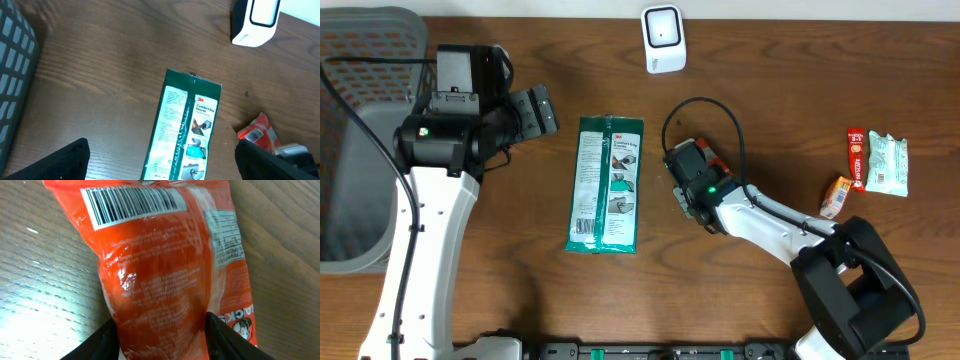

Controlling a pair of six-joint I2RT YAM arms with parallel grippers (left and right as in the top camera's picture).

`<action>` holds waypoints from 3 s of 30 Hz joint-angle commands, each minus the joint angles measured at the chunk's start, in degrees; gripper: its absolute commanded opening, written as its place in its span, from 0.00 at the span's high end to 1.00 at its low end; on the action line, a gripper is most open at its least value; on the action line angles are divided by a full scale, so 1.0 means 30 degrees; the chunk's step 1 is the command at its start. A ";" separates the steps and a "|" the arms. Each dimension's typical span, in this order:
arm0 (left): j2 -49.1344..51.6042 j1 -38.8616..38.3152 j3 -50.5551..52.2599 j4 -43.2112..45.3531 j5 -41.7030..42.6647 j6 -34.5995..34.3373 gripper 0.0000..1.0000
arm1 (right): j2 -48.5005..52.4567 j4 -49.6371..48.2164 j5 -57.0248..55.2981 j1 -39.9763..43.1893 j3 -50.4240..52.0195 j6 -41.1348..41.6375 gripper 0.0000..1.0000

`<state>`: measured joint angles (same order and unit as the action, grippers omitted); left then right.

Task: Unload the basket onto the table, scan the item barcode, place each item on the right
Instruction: 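Lift the red bag with the right gripper and pull it leftward, then raise the red bag to the white scanner with the right gripper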

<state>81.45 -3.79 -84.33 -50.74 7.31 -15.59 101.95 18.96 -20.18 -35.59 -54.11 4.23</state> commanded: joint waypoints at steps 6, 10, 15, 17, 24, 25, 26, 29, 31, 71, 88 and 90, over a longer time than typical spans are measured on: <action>-0.0036 0.0080 0.0000 0.0000 -0.0109 0.0189 0.07 | 0.0882 0.0000 -0.0036 -0.0117 0.0306 -0.0576 0.60; -0.0036 0.0080 0.0000 0.0000 -0.0109 0.0182 0.07 | 0.0568 0.0204 0.0044 -0.0117 0.0284 -0.0495 0.85; -0.0036 0.0080 0.0000 0.0000 -0.0109 0.0189 0.07 | -0.1297 0.0765 0.1268 0.0270 0.0087 -0.0481 0.99; -0.0036 0.0080 0.0000 0.0000 -0.0109 0.0182 0.07 | -0.2550 0.1086 0.2652 0.0590 -0.0066 -0.0379 0.99; -0.0036 0.0080 0.0000 0.0000 -0.0109 0.0189 0.07 | -0.6834 0.2594 0.9887 0.2929 -0.0962 0.1173 0.99; -0.0036 0.0080 0.0000 0.0000 -0.0109 0.0189 0.07 | -0.7045 0.3133 1.0732 0.3249 -0.1355 0.1166 0.99; -0.0036 0.0080 0.0000 0.0000 -0.0109 0.0189 0.07 | -0.7118 0.3832 1.1599 0.3585 -0.1923 0.1158 0.99; -0.0036 0.0080 0.0000 0.0000 -0.0117 0.0189 0.07 | -0.6856 0.5727 1.3806 0.4350 -0.4014 0.1144 0.99; -0.0036 0.0080 0.0000 0.0000 -0.0109 0.0189 0.07 | -0.6506 0.6513 1.5016 0.4612 -0.5464 0.1151 0.99; -0.0036 0.0080 0.0000 0.0000 -0.0109 0.0189 0.07 | 1.6648 -2.5711 2.4596 0.8976 -1.8673 3.5802 0.99; -0.0036 0.0080 0.0000 0.0000 -0.0109 0.0189 0.07 | 1.7639 -2.4094 2.5048 0.8597 -1.8600 3.4024 0.99; -0.0036 0.0080 0.0000 0.0000 -0.0109 0.0182 0.07 | 1.7639 -2.3598 2.5106 0.8466 -1.8600 3.3565 0.99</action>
<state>81.43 -3.79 -84.25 -50.74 7.31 -15.59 154.15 -52.77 54.24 -8.84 -109.43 109.01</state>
